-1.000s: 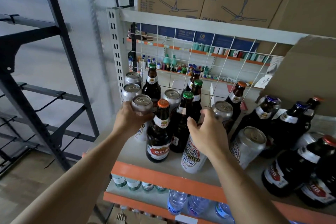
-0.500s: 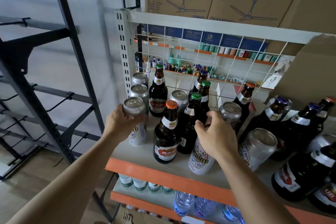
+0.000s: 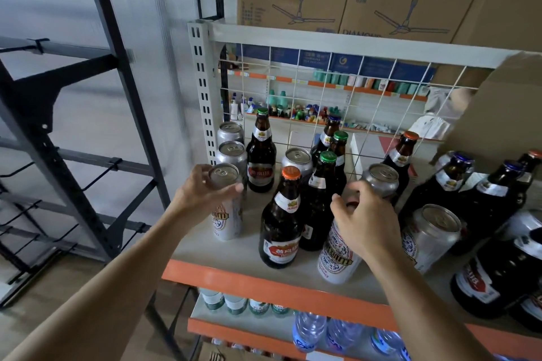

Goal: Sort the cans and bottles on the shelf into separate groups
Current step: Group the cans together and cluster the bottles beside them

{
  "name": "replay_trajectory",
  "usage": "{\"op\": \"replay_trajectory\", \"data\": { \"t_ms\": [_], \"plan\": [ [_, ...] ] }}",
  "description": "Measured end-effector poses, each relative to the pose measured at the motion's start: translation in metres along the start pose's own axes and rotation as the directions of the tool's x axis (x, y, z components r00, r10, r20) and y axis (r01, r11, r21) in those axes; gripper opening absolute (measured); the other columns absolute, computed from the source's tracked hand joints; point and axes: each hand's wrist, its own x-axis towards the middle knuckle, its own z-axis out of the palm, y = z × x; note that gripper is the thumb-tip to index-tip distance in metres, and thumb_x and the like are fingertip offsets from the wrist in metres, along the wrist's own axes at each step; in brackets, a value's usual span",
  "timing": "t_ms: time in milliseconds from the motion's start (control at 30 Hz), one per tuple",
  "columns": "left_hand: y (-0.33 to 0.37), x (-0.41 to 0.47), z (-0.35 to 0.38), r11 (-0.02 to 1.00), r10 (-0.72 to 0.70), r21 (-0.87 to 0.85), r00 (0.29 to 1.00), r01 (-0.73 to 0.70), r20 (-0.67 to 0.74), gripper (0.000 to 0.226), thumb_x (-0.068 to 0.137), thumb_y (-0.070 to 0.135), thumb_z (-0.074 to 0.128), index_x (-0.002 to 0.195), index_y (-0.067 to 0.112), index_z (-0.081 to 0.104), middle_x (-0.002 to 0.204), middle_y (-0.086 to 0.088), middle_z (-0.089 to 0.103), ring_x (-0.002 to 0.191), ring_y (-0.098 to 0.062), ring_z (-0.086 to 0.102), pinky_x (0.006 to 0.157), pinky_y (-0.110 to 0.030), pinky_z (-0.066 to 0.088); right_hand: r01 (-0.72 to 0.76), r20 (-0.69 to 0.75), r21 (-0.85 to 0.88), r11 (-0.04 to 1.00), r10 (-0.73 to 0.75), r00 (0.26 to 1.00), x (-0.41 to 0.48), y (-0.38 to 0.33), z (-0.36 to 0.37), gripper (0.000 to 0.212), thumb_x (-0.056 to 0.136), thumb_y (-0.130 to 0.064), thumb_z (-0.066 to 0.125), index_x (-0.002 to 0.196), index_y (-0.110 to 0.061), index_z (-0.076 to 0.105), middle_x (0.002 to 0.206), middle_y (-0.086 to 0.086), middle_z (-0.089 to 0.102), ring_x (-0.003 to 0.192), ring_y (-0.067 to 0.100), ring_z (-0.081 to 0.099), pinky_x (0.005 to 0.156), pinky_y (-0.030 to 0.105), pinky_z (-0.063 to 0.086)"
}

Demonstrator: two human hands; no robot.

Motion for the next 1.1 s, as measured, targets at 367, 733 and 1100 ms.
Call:
{"op": "replay_trajectory", "data": {
  "t_ms": [367,733,1100],
  "plan": [
    [0.057,0.069,0.003,0.973,-0.084,0.218,0.996,0.080,0.011,0.069,0.073,0.040,0.077,0.127,0.008,0.048,0.105,-0.009,0.056,0.090,-0.024,0.056,0.073,-0.034,0.049,0.094,-0.088,0.061,0.994,-0.089,0.992,-0.006,-0.004,-0.009,0.046,0.082,-0.048,0.048,0.106,-0.011,0.062,0.078,-0.002,0.069,0.074,0.021,0.067,0.063,0.031,0.050],
    [0.047,0.096,0.008,0.884,-0.182,0.428,0.982,0.188,-0.055,0.046,0.064,0.040,0.084,0.066,0.013,0.048,0.065,-0.003,0.052,0.066,-0.022,0.055,0.057,-0.027,0.042,0.435,-0.278,0.215,0.874,-0.372,0.886,-0.003,-0.049,-0.039,0.031,0.082,-0.028,0.053,0.099,-0.005,0.065,0.088,0.002,0.066,0.088,0.009,0.055,0.076,0.016,0.041],
    [0.028,0.118,-0.009,0.873,-0.095,0.477,0.995,0.098,-0.030,0.061,0.057,0.055,0.083,0.078,0.007,0.053,0.082,-0.011,0.055,0.069,-0.023,0.052,0.054,-0.025,0.040,0.343,-0.226,0.232,0.910,-0.293,0.929,-0.013,-0.090,-0.019,0.035,0.082,-0.034,0.050,0.102,-0.009,0.065,0.094,0.000,0.067,0.089,0.010,0.058,0.077,0.015,0.043]
  ]
}}
